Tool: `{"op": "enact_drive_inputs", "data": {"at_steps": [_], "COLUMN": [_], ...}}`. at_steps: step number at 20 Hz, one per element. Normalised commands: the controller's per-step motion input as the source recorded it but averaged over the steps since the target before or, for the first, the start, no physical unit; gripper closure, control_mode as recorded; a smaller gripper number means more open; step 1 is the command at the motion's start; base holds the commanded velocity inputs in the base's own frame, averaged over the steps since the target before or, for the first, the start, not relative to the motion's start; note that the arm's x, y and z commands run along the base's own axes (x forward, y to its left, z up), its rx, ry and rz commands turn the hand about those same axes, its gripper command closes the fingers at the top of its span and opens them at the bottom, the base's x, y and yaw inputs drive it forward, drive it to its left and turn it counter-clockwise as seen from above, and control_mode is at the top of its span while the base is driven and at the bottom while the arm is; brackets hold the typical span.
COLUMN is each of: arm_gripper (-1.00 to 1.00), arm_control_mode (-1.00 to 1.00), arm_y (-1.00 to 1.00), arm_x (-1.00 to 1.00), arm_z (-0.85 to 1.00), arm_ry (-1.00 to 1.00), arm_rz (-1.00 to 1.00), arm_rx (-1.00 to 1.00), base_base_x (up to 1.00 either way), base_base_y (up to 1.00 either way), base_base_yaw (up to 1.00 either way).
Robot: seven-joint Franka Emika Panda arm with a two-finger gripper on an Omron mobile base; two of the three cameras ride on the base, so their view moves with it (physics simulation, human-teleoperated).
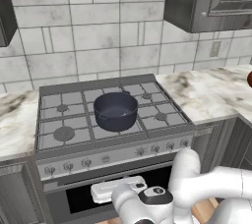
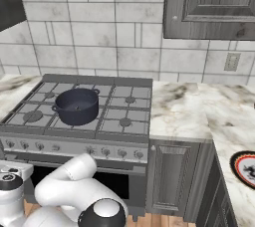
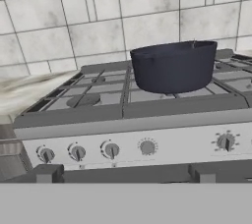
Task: Retrieve the frozen meat and place it in the pot on a burner. Then turn the burner on.
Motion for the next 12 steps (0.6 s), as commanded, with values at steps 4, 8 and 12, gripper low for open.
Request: {"op": "enact_drive_inputs", "data": {"at_steps": [4,8,12], "arm_gripper": [-1.0,-1.0,-1.0], "arm_control_mode": [-1.0,-1.0,-1.0], "arm_y": [0.05,0.08,0.07], "arm_x": [0.0,0.0,0.0], "arm_z": [-0.03,-0.01,0.0], "arm_ry": [-0.05,-0.04,-0.03], "arm_rz": [-0.01,-0.01,-0.01], "arm_rx": [0.0,0.0,0.0], "base_base_x": [0.0,0.0,0.0], "base_base_y": [0.0,0.0,0.0], "base_base_yaw": [0.0,0.0,0.0]}}
